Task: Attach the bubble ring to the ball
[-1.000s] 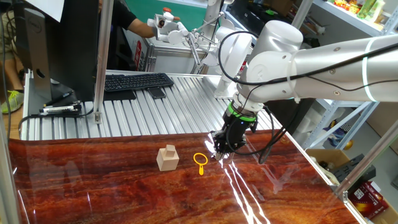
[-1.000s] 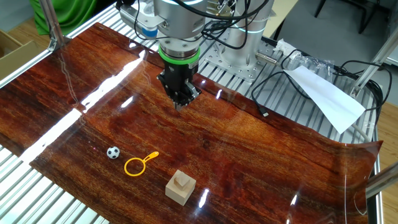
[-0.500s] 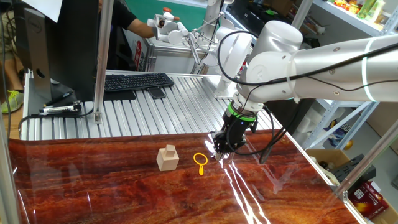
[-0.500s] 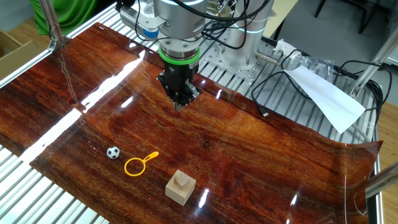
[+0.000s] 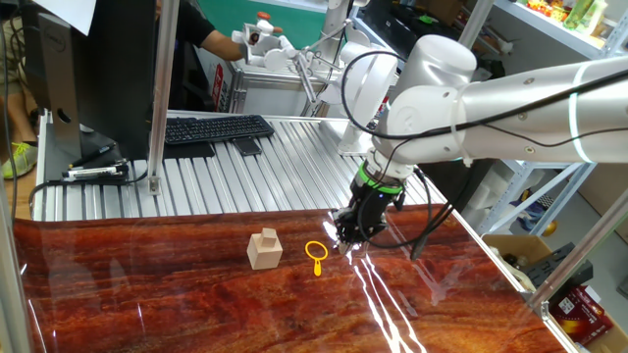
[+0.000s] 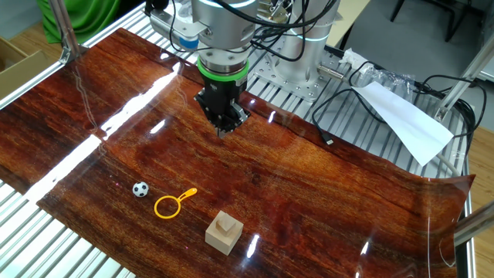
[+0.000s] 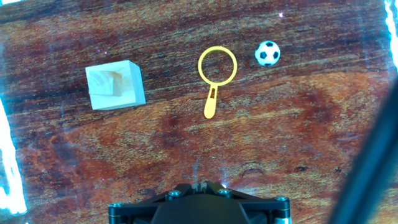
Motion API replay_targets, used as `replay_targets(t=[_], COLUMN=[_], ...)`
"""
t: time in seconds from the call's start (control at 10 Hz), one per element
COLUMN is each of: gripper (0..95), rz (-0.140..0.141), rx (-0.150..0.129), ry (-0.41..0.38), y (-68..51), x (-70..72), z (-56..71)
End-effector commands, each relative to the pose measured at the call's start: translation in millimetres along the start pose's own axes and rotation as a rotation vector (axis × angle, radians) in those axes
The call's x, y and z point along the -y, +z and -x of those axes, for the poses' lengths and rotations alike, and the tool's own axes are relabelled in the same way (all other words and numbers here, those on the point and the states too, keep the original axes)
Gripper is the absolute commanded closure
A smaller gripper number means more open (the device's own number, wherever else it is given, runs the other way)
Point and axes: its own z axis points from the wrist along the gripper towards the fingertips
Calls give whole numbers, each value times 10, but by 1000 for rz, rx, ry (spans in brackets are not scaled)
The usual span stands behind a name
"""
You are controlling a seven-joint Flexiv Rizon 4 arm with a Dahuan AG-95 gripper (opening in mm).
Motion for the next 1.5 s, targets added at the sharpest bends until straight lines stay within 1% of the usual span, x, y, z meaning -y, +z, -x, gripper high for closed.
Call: replay_targets(t=[0.1, 0.3, 0.5, 0.7, 0.9, 1.3, 1.5], gripper=[950, 950, 950, 950, 950, 950, 950], rz=[-1, 1, 3, 3, 0, -4, -5], rx=[2, 3, -1, 1, 4, 6, 7], ry=[4, 3, 0, 0, -4, -9, -12], y=[85, 172, 269, 384, 460, 557, 602], x=[-12, 14, 68, 86, 94, 121, 146], z=[22, 49, 83, 104, 133, 220, 287])
